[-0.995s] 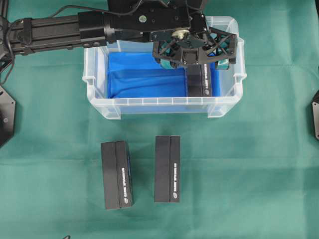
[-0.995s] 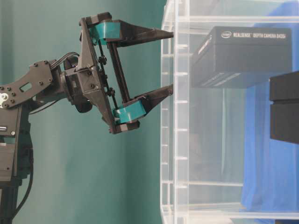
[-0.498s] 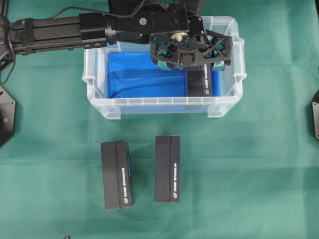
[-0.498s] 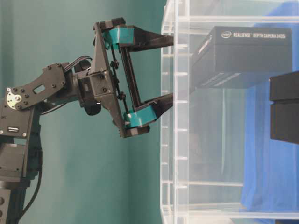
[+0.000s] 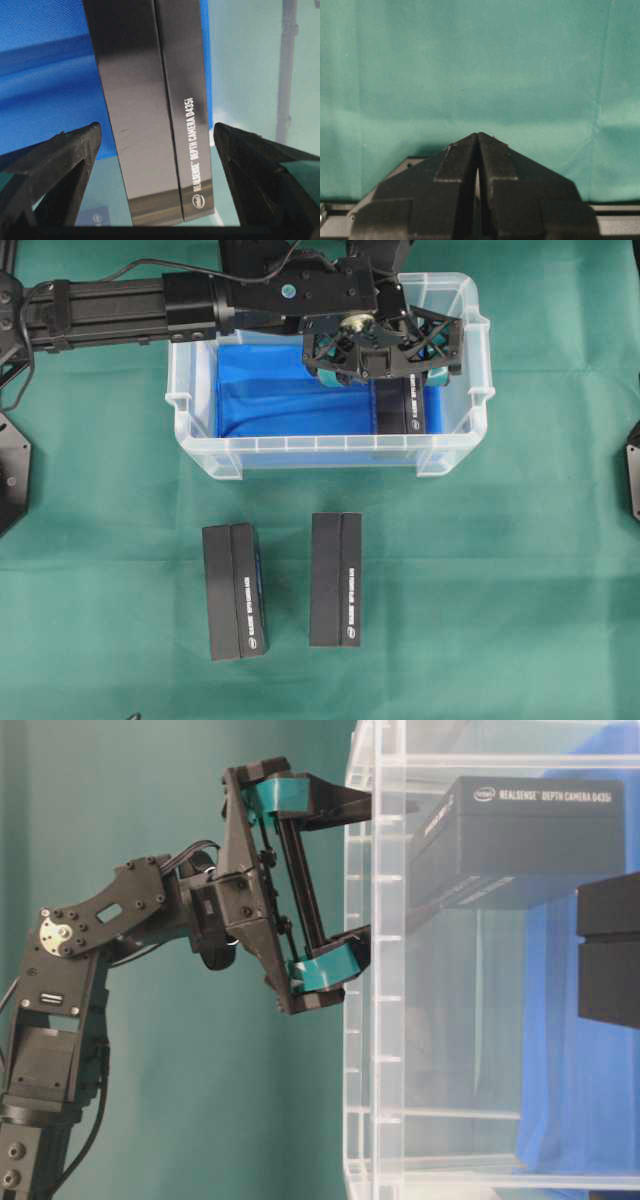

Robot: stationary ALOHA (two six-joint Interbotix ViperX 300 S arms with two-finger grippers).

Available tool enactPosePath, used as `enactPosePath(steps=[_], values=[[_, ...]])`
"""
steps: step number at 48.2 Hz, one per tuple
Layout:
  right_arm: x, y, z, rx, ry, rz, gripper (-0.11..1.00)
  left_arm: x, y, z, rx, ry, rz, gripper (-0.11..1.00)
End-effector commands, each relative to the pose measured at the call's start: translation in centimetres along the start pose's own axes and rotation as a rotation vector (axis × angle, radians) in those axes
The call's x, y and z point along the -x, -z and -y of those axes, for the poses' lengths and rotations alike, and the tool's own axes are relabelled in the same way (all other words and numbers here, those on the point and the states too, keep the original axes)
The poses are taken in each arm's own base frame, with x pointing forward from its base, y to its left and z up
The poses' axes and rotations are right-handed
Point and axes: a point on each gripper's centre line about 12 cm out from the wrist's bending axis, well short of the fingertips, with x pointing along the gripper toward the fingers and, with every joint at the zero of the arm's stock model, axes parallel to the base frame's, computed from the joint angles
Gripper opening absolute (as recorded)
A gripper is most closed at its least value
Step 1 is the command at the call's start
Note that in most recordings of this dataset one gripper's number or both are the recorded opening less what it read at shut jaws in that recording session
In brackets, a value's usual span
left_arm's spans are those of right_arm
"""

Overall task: Take the box out of the case with the left arm.
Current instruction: 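Lower the left gripper around the right box and close on it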

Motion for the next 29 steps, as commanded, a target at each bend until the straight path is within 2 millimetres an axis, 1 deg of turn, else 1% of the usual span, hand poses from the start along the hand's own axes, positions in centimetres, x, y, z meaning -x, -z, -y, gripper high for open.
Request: enactPosePath(steps=[1,13,22,29], values=[[0.7,-0.7,0.0,-0.006,-0.004,0.026,0.02,1.0,-0.3,0.3,0.004,0.033,0.013,1.0],[0.7,-0.6,-0.2,-0.009,-0.013,0.025,0.02,-0.1,-0.2,0.8,0.002,0.066,0.021,1.0],[0.7,-0.6,-0.2,-0.009,-0.019,0.025,0.02,-1.2,0.0,0.5,0.002,0.044,0.014,1.0],[0.7,-0.6,-0.2,-0.011,-0.019,0.025,0.02,-1.5,0.0,0.4,0.001,0.035,0.011,1.0]])
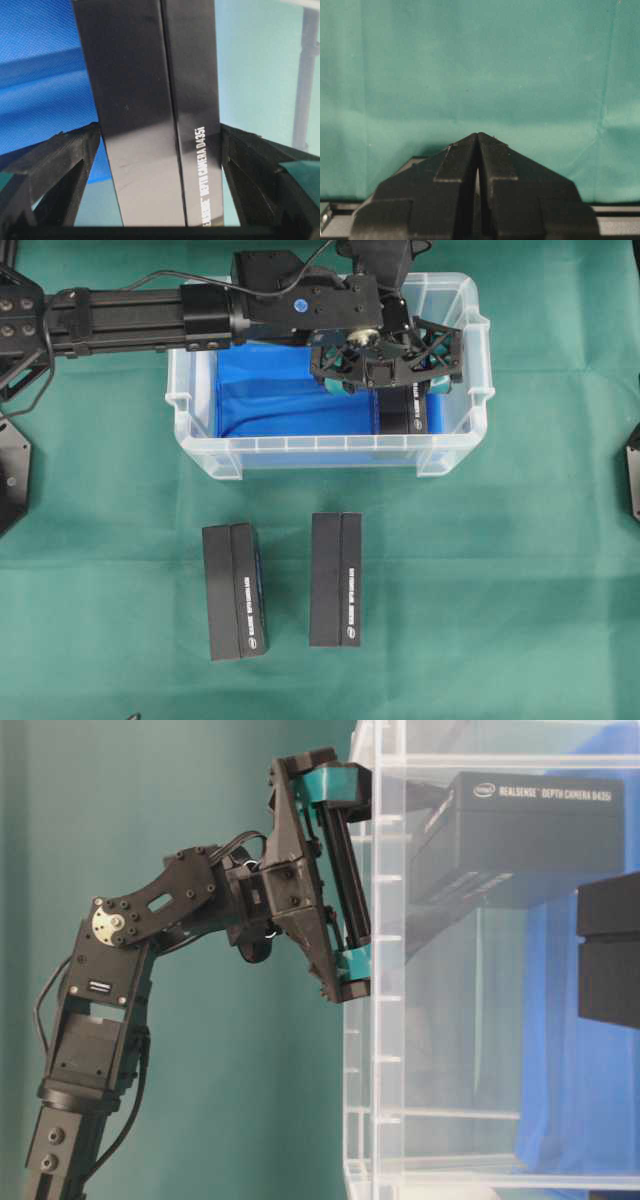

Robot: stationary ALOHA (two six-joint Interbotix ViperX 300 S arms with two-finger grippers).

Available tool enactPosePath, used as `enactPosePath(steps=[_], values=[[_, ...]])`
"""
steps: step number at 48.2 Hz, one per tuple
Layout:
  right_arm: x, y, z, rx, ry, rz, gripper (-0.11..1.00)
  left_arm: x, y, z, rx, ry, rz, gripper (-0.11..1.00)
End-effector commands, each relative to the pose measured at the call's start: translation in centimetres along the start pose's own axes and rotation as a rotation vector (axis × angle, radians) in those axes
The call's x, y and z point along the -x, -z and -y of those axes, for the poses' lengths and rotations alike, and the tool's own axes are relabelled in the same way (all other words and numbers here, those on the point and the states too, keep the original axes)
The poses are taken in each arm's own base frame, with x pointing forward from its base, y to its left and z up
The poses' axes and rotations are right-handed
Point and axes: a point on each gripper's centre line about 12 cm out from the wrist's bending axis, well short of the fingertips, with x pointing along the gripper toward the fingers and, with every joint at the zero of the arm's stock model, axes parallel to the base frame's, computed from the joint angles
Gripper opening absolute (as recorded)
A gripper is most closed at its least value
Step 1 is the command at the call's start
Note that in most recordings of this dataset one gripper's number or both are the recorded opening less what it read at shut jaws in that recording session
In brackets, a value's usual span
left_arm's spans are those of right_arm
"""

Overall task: Take the box out of the case with the left arm.
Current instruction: 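Lower the left gripper around the right box and close on it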

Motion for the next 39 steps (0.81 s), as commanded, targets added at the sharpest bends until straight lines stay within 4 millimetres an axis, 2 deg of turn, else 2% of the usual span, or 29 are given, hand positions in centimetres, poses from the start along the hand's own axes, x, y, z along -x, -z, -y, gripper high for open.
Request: enactPosePath(steps=[1,34,39], values=[[0.65,-0.63,-0.05,-0.005,-0.005,0.024,0.02,1.26,-0.18,0.52,0.0,0.031,0.011,1.0],[0.72,-0.62,-0.09,-0.002,-0.007,0.025,0.02,0.99,0.29,0.3,-0.006,0.007,-0.002,1.0],[0.72,-0.61,-0.05,-0.003,-0.005,0.024,0.02,0.95,0.31,0.23,0.007,0.007,-0.002,0.96]])
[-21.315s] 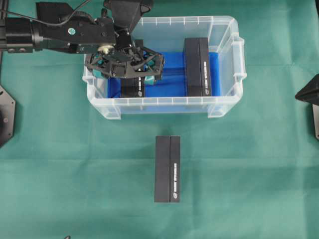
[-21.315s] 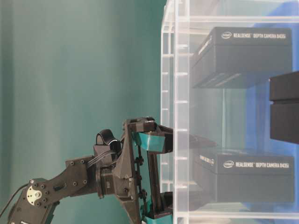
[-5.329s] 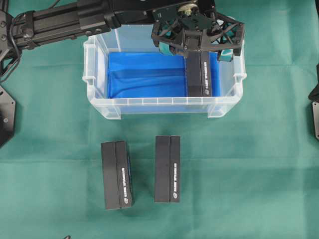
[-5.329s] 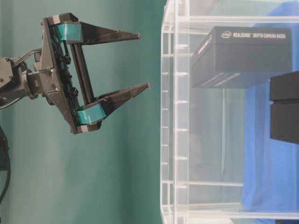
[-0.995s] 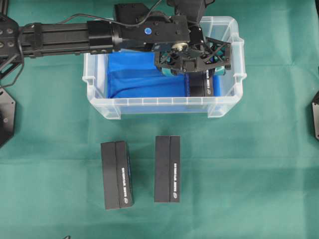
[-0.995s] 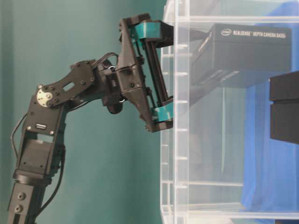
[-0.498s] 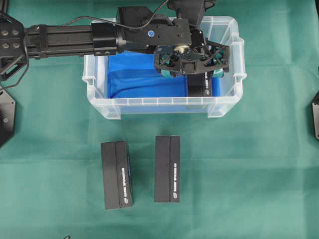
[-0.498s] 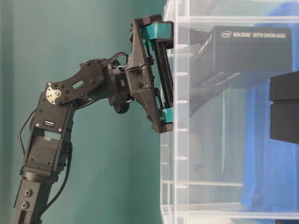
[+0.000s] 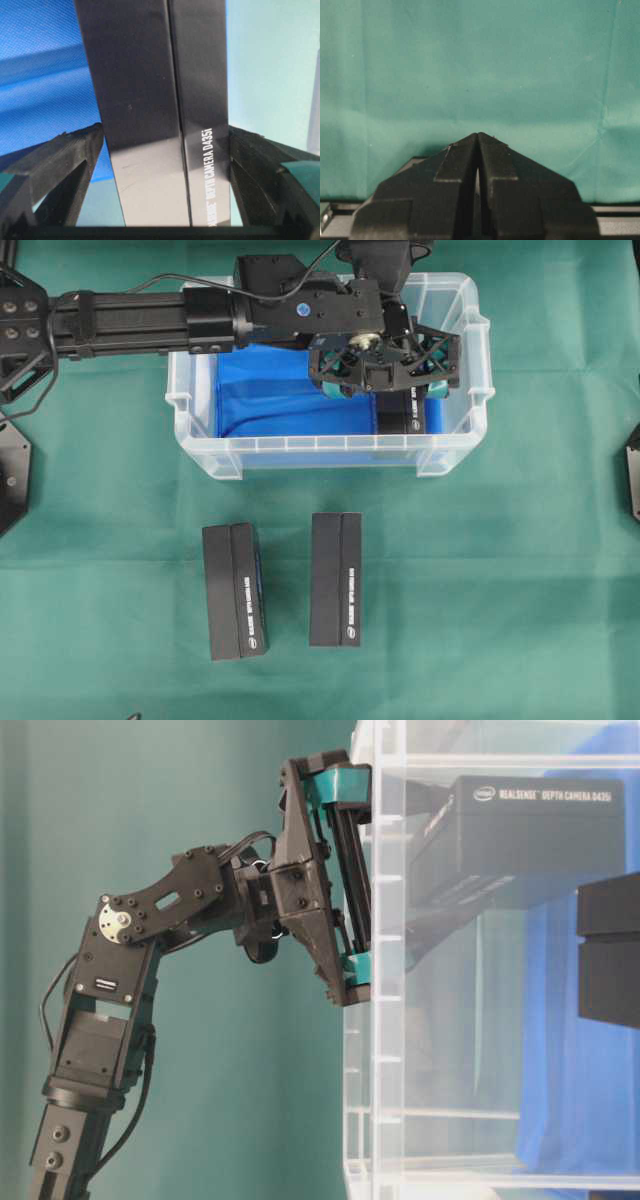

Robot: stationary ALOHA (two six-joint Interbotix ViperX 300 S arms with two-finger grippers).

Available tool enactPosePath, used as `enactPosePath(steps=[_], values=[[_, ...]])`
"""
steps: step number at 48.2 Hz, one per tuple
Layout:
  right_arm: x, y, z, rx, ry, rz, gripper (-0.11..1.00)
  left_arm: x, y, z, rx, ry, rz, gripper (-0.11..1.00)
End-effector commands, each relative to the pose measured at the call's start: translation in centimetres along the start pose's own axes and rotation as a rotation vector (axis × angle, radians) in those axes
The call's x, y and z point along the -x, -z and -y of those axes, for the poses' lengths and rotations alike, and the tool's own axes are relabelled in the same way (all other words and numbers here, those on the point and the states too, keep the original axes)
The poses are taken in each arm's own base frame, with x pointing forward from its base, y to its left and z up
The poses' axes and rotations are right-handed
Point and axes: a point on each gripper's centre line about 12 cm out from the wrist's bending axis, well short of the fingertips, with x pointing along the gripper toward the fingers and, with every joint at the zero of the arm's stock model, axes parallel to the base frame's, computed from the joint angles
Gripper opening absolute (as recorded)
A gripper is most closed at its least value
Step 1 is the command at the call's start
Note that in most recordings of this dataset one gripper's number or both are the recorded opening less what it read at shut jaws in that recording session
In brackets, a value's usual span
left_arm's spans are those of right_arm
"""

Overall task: Take the box out of the case with the left arm.
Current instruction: 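Lower the left gripper around the right box and close on it, then lift the right black box up out of the case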

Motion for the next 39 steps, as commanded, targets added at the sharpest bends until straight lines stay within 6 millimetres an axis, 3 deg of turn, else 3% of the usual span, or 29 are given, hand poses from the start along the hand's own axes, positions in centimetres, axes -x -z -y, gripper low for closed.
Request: enactPosePath(steps=[1,8,31,39], values=[[0.7,-0.6,-0.1,0.0,-0.005,0.026,0.02,1.3,-0.1,0.5,0.01,0.034,0.008,0.93],[0.7,-0.6,-0.1,-0.003,-0.004,0.026,0.02,1.3,0.0,0.6,0.056,0.039,0.0,0.64],[0.8,-0.6,-0.1,-0.005,-0.012,0.025,0.02,1.5,0.7,0.8,0.066,0.044,-0.005,0.64],[0.8,-0.6,-0.2,-0.005,-0.012,0.026,0.02,3.2,0.8,1.8,0.06,0.086,-0.002,0.65]])
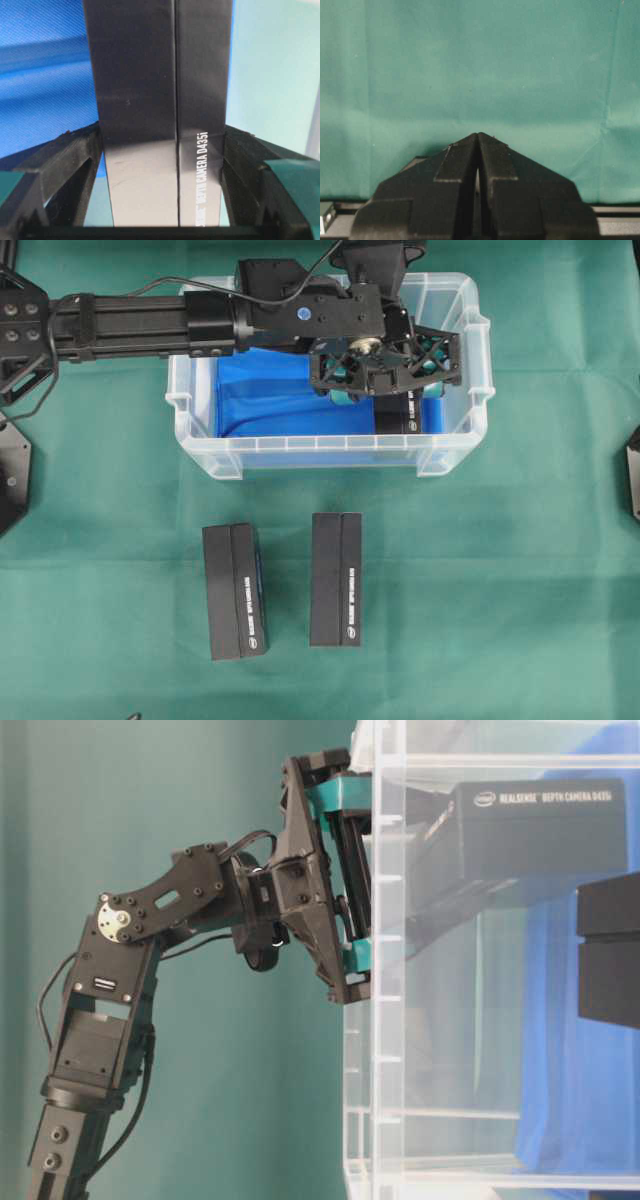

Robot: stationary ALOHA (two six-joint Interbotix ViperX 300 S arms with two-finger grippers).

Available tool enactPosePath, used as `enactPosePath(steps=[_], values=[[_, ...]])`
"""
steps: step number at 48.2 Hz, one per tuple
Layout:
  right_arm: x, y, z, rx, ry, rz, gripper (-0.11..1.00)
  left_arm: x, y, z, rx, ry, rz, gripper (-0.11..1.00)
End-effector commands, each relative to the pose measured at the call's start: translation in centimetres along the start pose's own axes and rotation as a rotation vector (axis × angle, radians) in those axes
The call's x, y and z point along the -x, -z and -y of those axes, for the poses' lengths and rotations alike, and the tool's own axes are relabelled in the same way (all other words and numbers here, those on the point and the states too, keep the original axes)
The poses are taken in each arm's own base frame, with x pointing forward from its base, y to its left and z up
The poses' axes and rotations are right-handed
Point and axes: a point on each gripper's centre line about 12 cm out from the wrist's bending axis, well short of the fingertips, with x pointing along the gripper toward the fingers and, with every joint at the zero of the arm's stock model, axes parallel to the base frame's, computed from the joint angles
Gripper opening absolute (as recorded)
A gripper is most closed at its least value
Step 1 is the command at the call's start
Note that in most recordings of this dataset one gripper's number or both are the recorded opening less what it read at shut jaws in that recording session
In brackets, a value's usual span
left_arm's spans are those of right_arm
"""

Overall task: Take the box out of the case with the left arm.
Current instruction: 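Lift the right black box up out of the case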

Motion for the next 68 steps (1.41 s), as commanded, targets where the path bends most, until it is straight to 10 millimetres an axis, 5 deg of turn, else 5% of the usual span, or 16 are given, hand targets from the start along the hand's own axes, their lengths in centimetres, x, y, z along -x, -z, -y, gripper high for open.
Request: enactPosePath(steps=[1,46,68], values=[[0.8,-0.6,-0.1,-0.003,-0.006,0.029,0.02,3.4,0.4,1.6,-0.008,0.081,0.005,0.64],[0.7,-0.9,-0.1,-0.001,-0.006,0.049,0.02,17.5,-0.5,4.3,0.002,0.098,0.003,0.61],[0.7,-1.0,-0.1,0.0,-0.005,0.05,0.02,18.9,-0.6,4.2,-0.008,0.088,0.002,0.61]])
